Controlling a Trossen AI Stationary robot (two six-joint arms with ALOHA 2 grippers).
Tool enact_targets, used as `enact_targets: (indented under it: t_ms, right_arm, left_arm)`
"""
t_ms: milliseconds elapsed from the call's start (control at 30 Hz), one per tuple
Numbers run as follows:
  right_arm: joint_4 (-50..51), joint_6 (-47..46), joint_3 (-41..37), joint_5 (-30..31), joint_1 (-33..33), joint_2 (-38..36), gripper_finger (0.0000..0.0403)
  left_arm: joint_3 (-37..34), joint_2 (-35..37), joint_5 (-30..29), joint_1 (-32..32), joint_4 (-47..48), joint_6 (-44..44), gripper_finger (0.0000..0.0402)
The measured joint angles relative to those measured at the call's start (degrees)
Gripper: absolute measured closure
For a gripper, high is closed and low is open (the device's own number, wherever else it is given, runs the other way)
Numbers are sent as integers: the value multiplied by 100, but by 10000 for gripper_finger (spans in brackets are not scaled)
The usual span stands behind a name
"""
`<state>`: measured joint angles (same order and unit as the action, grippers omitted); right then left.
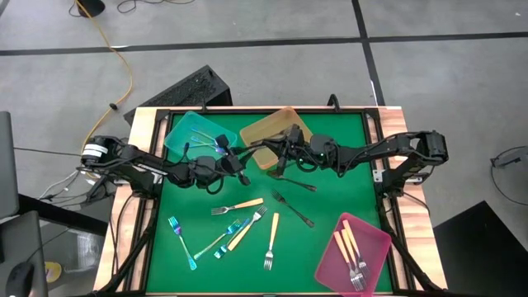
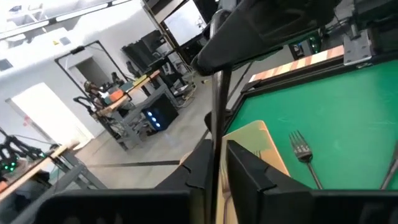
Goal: Sort silverware by color (type)
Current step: Put the black fork into the yellow bin
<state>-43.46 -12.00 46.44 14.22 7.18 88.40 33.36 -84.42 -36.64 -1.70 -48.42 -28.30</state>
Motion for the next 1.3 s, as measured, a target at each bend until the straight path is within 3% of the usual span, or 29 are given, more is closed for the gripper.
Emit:
enact_targets:
  t_ms: [167, 400, 533, 800, 933, 1200, 1300]
  right_arm:
    - [-12, 20, 0, 330, 64, 2, 379]
    - [221, -331, 0, 201, 575, 0, 379]
    - [429, -738, -4, -355, 1083, 1, 379]
    - [1194, -1204, -2, -1699, 2166, 0, 379]
    - [1392, -1271, -45, -1991, 2541, 0, 379]
    - [774, -1842, -580, -2283, 2760, 236, 379]
    - [-220, -2231, -771, -2624, 2820, 623, 379]
  left_arm:
    - [0, 0, 25, -36, 3, -273, 325]
    - [0, 250, -564, -312, 85, -660, 280]
    - [0, 533, -919, -512, 201, -723, 279]
    - [0, 1303, -1074, -897, 540, -687, 279]
    - [0, 1738, -1064, -1004, 975, -493, 279]
    - [0, 2305, -876, -1020, 1964, 252, 279]
    - [0, 2350, -761, -1020, 2094, 405, 279]
